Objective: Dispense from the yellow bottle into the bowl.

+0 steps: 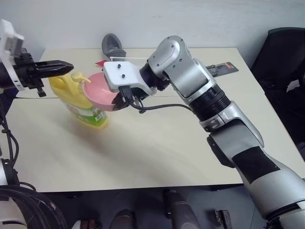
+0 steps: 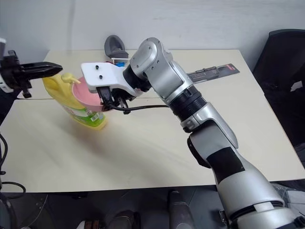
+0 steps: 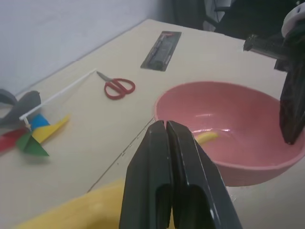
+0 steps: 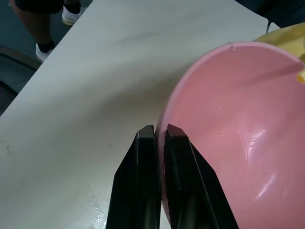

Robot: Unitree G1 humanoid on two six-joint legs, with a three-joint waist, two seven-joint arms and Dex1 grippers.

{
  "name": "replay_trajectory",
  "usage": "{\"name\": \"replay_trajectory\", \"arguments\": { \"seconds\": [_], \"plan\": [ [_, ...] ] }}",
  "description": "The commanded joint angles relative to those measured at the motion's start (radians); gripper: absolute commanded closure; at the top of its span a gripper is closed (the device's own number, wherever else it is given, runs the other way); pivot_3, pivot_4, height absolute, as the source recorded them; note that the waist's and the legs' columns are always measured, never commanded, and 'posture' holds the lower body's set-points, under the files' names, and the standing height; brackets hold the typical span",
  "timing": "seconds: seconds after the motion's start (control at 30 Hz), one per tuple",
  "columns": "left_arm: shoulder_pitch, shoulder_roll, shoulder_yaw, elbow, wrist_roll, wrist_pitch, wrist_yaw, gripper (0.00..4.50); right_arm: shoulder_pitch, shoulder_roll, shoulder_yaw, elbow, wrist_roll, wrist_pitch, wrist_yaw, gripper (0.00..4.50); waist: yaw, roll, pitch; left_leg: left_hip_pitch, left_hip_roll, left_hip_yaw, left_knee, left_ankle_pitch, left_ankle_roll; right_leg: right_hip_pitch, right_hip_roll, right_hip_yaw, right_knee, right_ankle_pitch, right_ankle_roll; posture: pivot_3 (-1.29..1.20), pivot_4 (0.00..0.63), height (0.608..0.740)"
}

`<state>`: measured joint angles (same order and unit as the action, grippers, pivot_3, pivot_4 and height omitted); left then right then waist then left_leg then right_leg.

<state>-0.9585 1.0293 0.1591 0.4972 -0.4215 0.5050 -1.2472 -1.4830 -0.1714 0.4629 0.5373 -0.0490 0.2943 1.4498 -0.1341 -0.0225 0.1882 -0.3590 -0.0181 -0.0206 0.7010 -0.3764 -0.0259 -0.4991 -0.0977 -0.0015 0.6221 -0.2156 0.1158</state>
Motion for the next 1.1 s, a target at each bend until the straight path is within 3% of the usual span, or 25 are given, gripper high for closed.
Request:
{"name": "replay_trajectory", "arguments": {
  "seconds": [0.03,0.23,0.7,1.1],
  "plan": [
    [-0.003,-0.018,0.034,-0.034,0.002,-0.034,0.044,4.43,-0.017,0.002,-0.019,-0.04,0.013,-0.008,-0.001,4.32,-0.001,0.0,0.0,0.0,0.0,0.0,0.0,0.0,0.0,0.0,0.0,0.0,0.0,0.0,0.0,0.0,0.15,0.74],
    [-0.021,-0.065,0.029,-0.023,0.011,-0.048,0.095,4.43,-0.024,0.015,-0.009,0.013,-0.013,-0.049,-0.03,4.32,-0.002,0.0,0.0,0.0,0.0,0.0,0.0,0.0,0.0,0.0,0.0,0.0,0.0,0.0,0.0,0.0,0.15,0.74],
    [0.096,-0.05,-0.039,-0.151,0.053,-0.007,0.067,4.43,-0.04,0.021,-0.012,0.064,-0.032,-0.081,-0.037,4.32,0.0,0.0,0.0,0.002,0.0,0.0,0.0,0.0,0.0,0.001,-0.001,0.001,0.001,0.0,0.0,0.0,0.15,0.74],
    [0.061,-0.083,-0.061,0.002,0.092,-0.056,0.085,4.43,-0.044,0.032,-0.015,0.059,-0.036,-0.088,-0.037,4.32,0.001,0.0,-0.001,0.006,-0.001,0.001,0.001,0.0,0.0,0.004,-0.001,0.001,0.004,0.0,0.0,0.0,0.15,0.74]
  ]
}}
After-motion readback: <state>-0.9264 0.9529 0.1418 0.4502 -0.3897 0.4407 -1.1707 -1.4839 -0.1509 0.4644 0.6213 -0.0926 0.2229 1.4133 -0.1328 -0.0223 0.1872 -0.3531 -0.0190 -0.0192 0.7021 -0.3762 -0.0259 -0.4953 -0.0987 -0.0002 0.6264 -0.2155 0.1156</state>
